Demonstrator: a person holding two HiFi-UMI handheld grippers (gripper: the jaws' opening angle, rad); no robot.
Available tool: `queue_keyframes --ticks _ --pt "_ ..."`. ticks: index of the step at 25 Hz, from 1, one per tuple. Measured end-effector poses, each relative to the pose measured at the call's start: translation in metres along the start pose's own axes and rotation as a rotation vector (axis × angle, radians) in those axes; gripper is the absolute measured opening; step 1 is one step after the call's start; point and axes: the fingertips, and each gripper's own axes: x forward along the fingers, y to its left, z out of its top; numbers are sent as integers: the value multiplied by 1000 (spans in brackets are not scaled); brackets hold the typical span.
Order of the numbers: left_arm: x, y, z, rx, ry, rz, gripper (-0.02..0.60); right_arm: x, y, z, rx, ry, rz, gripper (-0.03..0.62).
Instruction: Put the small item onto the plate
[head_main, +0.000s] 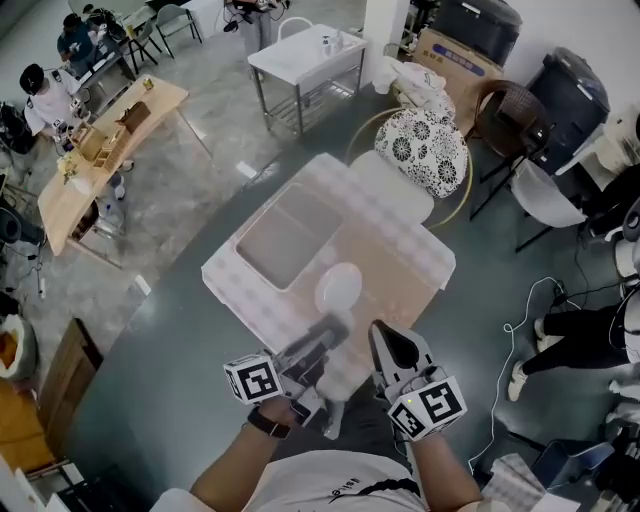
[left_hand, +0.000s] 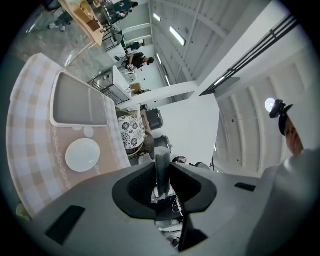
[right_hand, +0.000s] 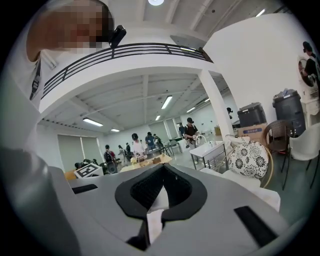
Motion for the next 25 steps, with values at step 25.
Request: queue_keyframes --ticks 25 --pt "85 199 -2 -117 -16 261 89 70 -101 -104 73 79 30 14"
